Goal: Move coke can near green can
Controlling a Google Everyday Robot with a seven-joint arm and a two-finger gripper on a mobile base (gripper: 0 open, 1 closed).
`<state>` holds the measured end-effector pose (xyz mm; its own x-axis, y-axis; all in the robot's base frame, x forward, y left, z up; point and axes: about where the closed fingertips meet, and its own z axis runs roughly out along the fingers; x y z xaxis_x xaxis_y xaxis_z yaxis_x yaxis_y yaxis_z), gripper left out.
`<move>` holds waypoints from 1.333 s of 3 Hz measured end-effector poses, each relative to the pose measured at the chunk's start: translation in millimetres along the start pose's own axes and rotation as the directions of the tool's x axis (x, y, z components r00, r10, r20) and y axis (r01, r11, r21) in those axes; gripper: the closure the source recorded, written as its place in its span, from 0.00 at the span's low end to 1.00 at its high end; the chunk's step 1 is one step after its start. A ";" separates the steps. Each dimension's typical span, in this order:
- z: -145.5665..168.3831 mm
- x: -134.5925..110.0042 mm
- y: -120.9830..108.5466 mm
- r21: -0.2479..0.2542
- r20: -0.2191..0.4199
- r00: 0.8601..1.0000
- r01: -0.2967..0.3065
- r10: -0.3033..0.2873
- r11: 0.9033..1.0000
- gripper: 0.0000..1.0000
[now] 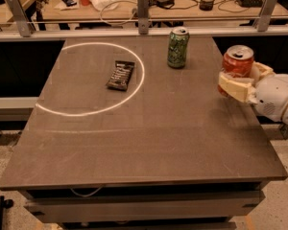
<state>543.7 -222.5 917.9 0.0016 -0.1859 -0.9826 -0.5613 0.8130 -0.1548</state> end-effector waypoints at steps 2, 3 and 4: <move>50.4 3.1 -41.5 0.042 -0.056 0.995 -0.083 0.086 0.996 1.00; 98.4 10.5 -38.9 0.018 -0.043 0.989 -0.142 0.143 0.990 1.00; 132.8 13.9 -40.7 -0.003 -0.016 0.987 -0.160 0.160 0.987 1.00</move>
Offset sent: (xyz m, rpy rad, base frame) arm 0.1147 0.0082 -0.0136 0.1016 0.1476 -0.0681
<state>676.5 -184.9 896.9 -0.1017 -0.0624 -0.9929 -0.5565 0.8308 0.0048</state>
